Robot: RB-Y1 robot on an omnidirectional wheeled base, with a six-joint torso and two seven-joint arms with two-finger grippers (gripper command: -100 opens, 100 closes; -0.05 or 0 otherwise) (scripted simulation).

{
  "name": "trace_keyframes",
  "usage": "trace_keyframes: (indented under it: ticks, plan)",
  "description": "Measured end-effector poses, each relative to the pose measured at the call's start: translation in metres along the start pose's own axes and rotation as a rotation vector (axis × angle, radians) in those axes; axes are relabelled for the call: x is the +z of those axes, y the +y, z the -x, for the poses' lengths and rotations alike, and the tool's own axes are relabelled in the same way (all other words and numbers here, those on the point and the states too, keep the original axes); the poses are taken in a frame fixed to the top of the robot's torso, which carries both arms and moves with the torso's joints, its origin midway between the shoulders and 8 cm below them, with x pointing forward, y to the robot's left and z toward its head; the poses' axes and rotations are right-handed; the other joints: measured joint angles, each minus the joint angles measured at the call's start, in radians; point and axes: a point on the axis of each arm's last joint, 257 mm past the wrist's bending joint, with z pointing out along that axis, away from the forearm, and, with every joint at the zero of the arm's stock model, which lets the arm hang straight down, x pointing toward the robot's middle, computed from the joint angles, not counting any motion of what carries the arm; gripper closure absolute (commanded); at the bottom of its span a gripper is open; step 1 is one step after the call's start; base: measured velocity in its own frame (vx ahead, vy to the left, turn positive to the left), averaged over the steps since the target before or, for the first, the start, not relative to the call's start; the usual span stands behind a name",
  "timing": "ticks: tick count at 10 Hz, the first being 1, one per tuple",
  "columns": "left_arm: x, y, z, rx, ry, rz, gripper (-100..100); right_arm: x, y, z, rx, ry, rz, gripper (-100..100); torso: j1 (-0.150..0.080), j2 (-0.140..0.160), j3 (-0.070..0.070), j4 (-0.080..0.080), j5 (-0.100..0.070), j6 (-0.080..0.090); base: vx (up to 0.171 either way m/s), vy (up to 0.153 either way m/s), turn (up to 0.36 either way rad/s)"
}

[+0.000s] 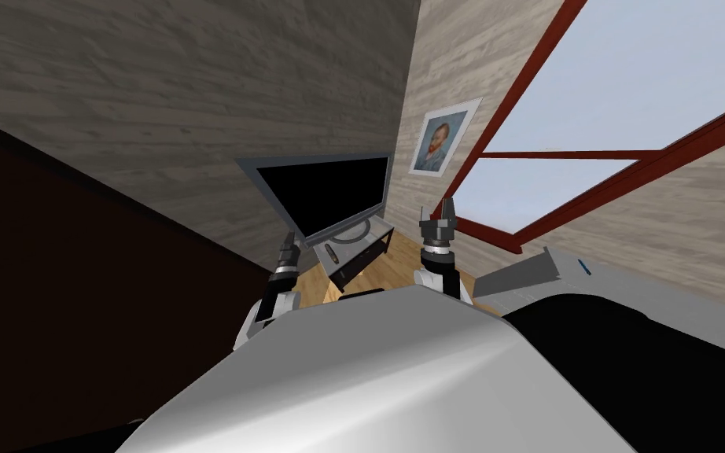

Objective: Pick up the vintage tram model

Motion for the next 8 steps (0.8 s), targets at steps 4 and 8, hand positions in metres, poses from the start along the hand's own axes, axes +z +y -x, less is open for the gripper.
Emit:
trace_keyframes:
  ticks: [4, 8]
  plan:
    - [0.001, 0.045, -0.001, 0.024, 0.016, 0.123, -100, 0.000, 0.000, 0.000, 0.000, 0.000, 0.000, 0, 0.001, -0.001, -0.001, 0.000, 0.000, 0.000, -0.026, -0.027, -0.094]
    - [0.001, 0.110, 0.003, 0.054, 0.043, 0.289, -100, 0.000, 0.000, 0.000, 0.000, 0.000, 0.000, 0, 0.002, -0.001, -0.001, 0.000, 0.000, 0.000, -0.028, -0.019, -0.118]
